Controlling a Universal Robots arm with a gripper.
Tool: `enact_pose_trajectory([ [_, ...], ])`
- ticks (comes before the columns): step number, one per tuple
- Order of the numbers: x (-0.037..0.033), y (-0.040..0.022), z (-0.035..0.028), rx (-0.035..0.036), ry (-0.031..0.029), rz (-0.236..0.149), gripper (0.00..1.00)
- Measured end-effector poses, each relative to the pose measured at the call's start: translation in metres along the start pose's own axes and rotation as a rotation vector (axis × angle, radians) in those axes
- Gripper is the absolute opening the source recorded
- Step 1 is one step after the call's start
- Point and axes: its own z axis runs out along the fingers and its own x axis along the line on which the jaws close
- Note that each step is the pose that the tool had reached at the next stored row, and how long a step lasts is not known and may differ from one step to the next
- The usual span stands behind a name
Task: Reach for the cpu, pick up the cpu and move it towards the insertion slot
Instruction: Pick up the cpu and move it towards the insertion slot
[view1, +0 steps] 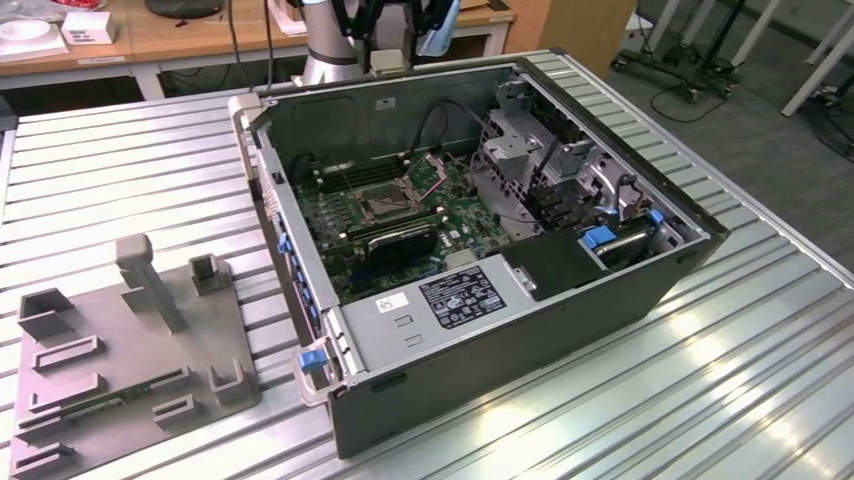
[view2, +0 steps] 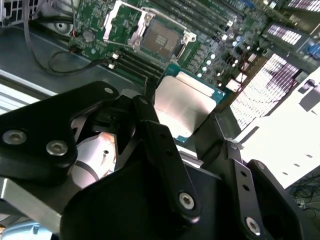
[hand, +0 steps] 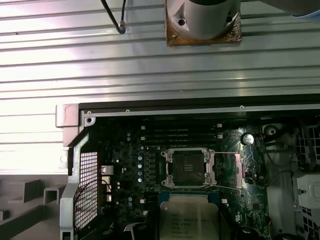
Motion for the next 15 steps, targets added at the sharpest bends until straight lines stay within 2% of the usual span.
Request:
enact_pose_trajectory([
  [2,-0.0012,0.0042,0.0009,-0.0008,-0.0002,0.0,0.54],
  [5,-0.0087,0.0075,0.002,-0.0051,0.0001,0.0,0.54],
  [11,-0.021,0.0156,0.0045,-0.0208,0.0004,0.0,0.54],
  [15,-0.0227,0.0211,0.0071,-0.0283,-0.0019,0.0,0.54],
])
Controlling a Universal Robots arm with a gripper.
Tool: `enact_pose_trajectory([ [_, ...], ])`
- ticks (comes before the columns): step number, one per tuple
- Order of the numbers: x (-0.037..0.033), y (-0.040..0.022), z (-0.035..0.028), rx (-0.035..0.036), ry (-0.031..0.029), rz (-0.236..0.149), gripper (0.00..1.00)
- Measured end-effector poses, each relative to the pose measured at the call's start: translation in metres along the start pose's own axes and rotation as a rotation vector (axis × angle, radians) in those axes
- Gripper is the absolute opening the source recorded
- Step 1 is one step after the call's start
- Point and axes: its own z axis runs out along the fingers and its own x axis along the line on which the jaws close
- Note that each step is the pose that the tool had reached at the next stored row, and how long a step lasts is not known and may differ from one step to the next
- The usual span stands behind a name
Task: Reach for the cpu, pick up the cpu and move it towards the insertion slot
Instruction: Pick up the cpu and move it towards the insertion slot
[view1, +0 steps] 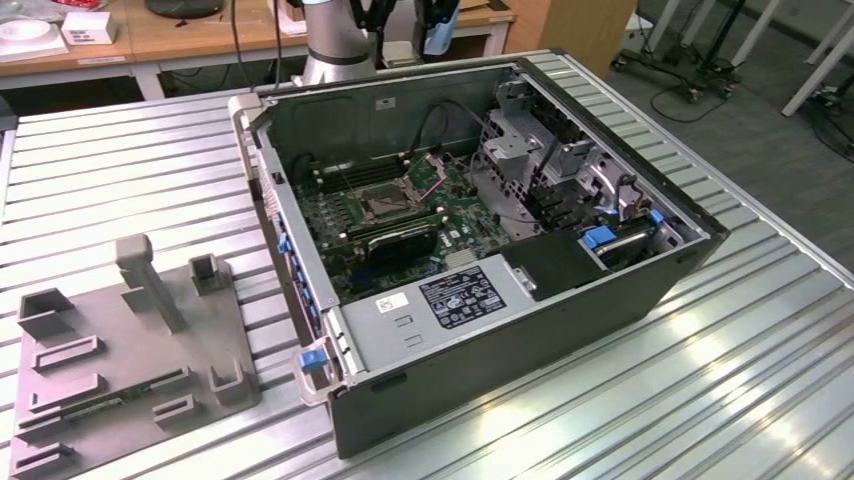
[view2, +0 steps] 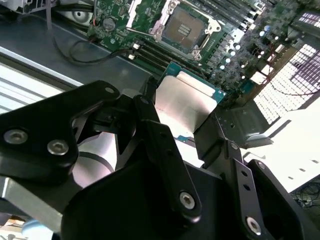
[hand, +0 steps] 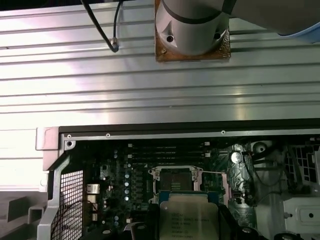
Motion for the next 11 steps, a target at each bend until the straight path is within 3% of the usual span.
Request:
enact_pose_trajectory([
  [3,0.0002,0.0009,0.0039,-0.0005,-0.0035,-0.006,0.54],
  [5,0.0003,0.0009,0.0058,-0.0007,-0.0029,-0.017,0.54],
  [11,0.0003,0.0009,0.006,-0.0007,-0.0023,-0.021,0.54],
])
